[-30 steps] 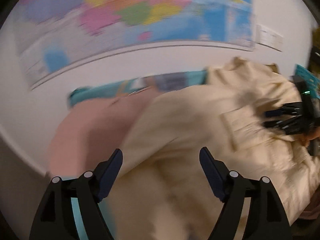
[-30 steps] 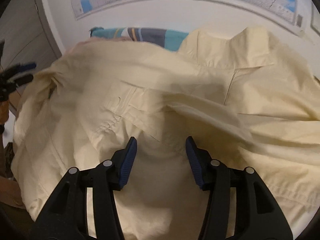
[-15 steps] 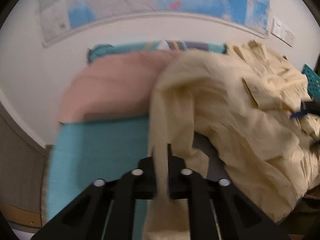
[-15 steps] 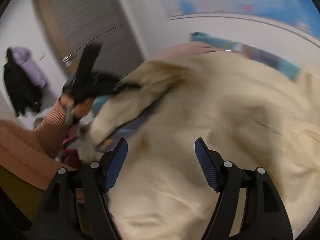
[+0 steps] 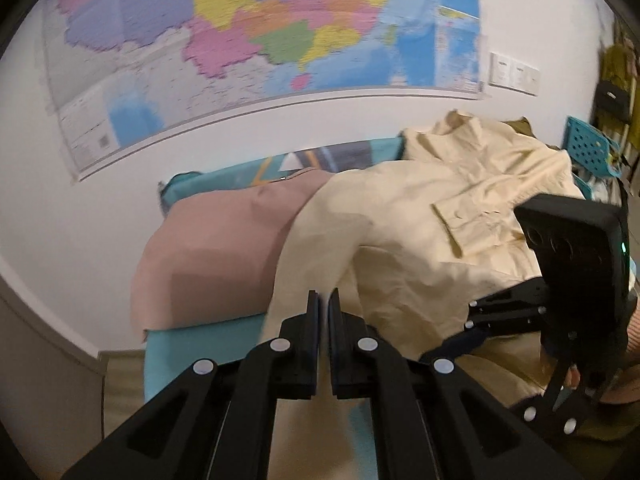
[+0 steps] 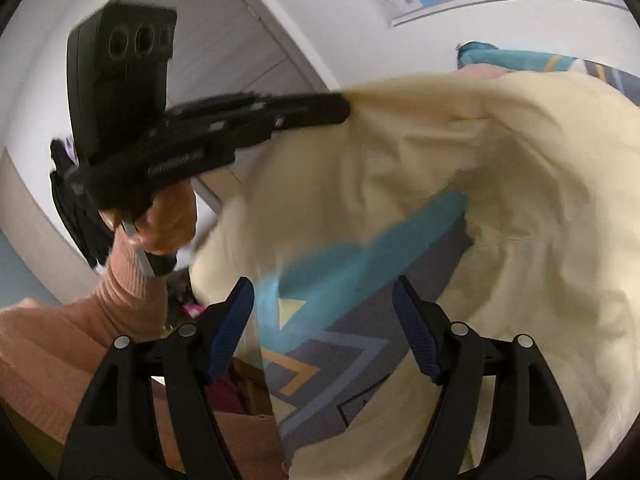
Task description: Fold large clothes
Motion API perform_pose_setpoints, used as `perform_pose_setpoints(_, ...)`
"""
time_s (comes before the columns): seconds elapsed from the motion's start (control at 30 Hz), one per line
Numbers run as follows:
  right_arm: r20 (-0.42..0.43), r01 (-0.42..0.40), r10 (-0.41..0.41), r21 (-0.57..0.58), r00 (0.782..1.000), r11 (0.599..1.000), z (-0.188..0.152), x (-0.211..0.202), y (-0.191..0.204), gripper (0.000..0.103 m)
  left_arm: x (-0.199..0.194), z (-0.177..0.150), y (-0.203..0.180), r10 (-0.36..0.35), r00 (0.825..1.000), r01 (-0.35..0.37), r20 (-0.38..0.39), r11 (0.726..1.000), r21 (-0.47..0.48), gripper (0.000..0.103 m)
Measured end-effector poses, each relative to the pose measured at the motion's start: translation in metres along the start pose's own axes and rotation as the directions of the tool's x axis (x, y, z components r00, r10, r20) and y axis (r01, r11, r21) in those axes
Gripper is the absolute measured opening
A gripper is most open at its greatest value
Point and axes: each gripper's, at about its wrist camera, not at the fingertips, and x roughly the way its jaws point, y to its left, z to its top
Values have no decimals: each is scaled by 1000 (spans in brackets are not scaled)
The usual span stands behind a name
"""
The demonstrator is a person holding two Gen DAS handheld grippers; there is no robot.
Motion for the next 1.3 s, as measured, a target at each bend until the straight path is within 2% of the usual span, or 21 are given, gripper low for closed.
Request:
perform_pose_setpoints(0.2, 61, 32, -36, 57, 998, 998, -8, -35, -13, 76, 12, 19, -24, -116, 993, 115, 24, 993, 31, 3)
perform_pose_setpoints(0.23, 54, 39, -42, 57, 998, 998, -10, -36, -11, 76, 16, 20, -26, -103, 994, 103, 27, 994, 32, 5)
perform_pose_setpoints(0.3, 32, 55, -56, 37, 998, 998, -13, -29, -5, 76, 22, 19, -21, -120, 992, 120, 28, 993, -6, 18)
perform_pose_setpoints(0.33, 20, 56, -57, 31, 998, 998, -14, -25, 1, 76, 26, 17, -15, -104, 994, 104, 29, 994, -33, 28)
perform_pose_setpoints(0.37, 3, 60, -60, 24, 998, 998, -14, -16, 6, 77, 28, 15, -10, -78, 997, 79, 27, 995, -55, 28)
perform_pose_setpoints(0.43, -32, 89, -88, 8, 996, 996, -13, 7, 14, 91, 30, 9, 4, -57, 998, 58, 11, 992, -108, 31)
perform_pose_setpoints(0.47, -56, 102, -101, 16, 993, 995, -10, 22, 15, 92, 29, 5, 13, -51, 999, 52, 6, 988, -147, 34)
perform_pose_setpoints(0.6, -122, 165, -161, 24, 979, 986, -2, 65, 13, 89, 18, -8, 35, -16, 1000, 20, 17, 976, -215, 44)
perform_pose_setpoints(0.67, -157, 140, -134, 30, 978, 990, 2, 77, 11, 52, 10, -12, 41, -4, 1000, 9, 22, 974, -228, 45)
perform_pose_setpoints(0.7, -164, 123, -117, 25, 980, 992, 2, 78, 10, 22, 7, -14, 43, 5, 1000, 2, 28, 973, -230, 45)
perform_pose_setpoints(0.73, -149, 102, -99, 17, 984, 995, 4, 75, 12, 8, 3, -14, 46, 10, 999, -2, 36, 972, -235, 45)
perform_pose_setpoints(0.77, -131, 73, -70, 16, 989, 997, 6, 69, 13, 6, -2, -14, 51, 10, 999, 2, 49, 970, -244, 46)
perform_pose_setpoints(0.87, -22, -47, 48, 42, 999, 998, 17, 22, 18, 4, -14, -12, 58, 21, 996, 1, 83, 967, -254, 46)
perform_pose_setpoints(0.9, 47, -115, 113, 60, 993, 992, 24, -9, 19, 4, -18, -10, 60, 15, 995, 12, 102, 966, -257, 47)
perform_pose_setpoints(0.93, 90, -133, 127, 59, 988, 989, 30, -28, 20, 4, -24, -8, 63, 1, 992, 32, 127, 965, -261, 49)
perform_pose_setpoints(1.03, 286, -210, 182, 71, 941, 975, 40, -116, 14, 4, -25, 2, 63, -14, 986, 56, 163, 965, -257, 52)
perform_pose_setpoints(1.1, 404, -182, 136, 78, 905, 980, 34, -175, 2, 4, -15, 7, 55, -30, 988, 66, 150, 968, -242, 52)
perform_pose_setpoints(1.17, 470, -137, 43, 167, 881, 976, 20, -219, -23, 4, 3, 13, 38, -78, 988, 104, 130, 973, -204, 52)
perform_pose_setpoints(1.23, 486, -83, -58, 263, 872, 961, -1, -245, -49, 9, 27, 18, 14, -125, 988, 138, 92, 978, -156, 52)
perform_pose_setpoints(1.27, 471, -54, -126, 351, 873, 935, -18, -257, -70, 10, 37, 19, 3, -146, 986, 156, 77, 979, -135, 52)
perform_pose_setpoints(1.3, 457, -49, -153, 401, 877, 915, -29, -262, -83, 12, 48, 21, -8, -165, 985, 171, 59, 979, -114, 52)
